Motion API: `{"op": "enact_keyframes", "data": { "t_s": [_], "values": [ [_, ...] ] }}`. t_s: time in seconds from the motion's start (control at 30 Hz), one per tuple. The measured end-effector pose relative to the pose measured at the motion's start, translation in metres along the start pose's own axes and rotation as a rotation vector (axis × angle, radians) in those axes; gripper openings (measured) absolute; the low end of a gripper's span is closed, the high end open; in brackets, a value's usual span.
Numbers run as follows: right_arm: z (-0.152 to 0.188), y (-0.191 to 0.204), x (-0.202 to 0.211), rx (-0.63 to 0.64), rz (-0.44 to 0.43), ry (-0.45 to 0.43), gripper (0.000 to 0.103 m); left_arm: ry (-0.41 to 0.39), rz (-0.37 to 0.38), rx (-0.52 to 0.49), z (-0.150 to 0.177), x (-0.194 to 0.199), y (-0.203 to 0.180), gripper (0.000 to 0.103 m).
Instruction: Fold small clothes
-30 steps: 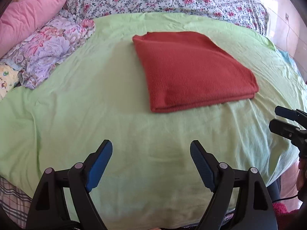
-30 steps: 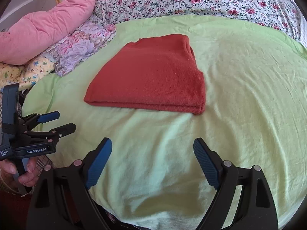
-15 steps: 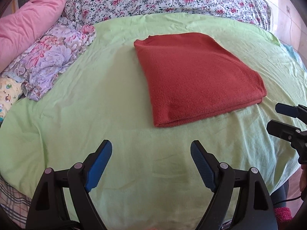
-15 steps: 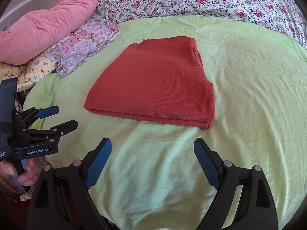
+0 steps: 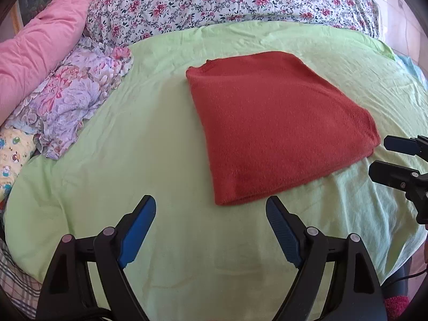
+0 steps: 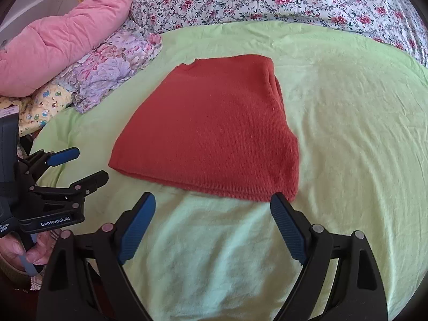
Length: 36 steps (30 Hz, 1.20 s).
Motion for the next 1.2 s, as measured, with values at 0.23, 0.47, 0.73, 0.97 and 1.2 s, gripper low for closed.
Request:
{"op": "enact_keyframes", "data": {
  "t_s": [0.23, 0.47, 0.73, 0.97, 1.2],
  "values": [
    [-0.009, -0.003, -0.004, 0.015, -0.005, 0.016, 0.088, -0.015, -0.011, -0.014, -0.011, 0.001, -0.001, 0.085],
    [-0.014, -0.002, -0.004, 0.026, -0.003, 0.029, 0.088, -0.016, -0.007, -0.008, -0.015, 0.002, -0.001, 0.085],
    [-0.016, 0.0, -0.004, 0.028, 0.0, 0.034, 0.088, -0.011, -0.009, -0.012, -0.013, 0.001, -0.002, 0.085],
    [-0.018, -0.004, -0.007, 0.022, -0.01, 0.045, 0.088, 0.003, -0.002, -0.014, -0.014, -0.002, -0.003, 0.085],
    [-0.019, -0.007, -0.007, 0.01, -0.013, 0.046, 0.089, 0.017, 0.008, -0.006, -0.015, -0.005, -0.006, 0.085]
  ]
}}
Point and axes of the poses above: each gripper's, at about its wrist camera, not at the fingertips, and x roughly against the way its jaws point, y to its left, z to its underside, the point moved 6 cm from there along -x, roughly the way its jaws point, and after that the axes turned 15 degrees about x, right-handed, at the moved point
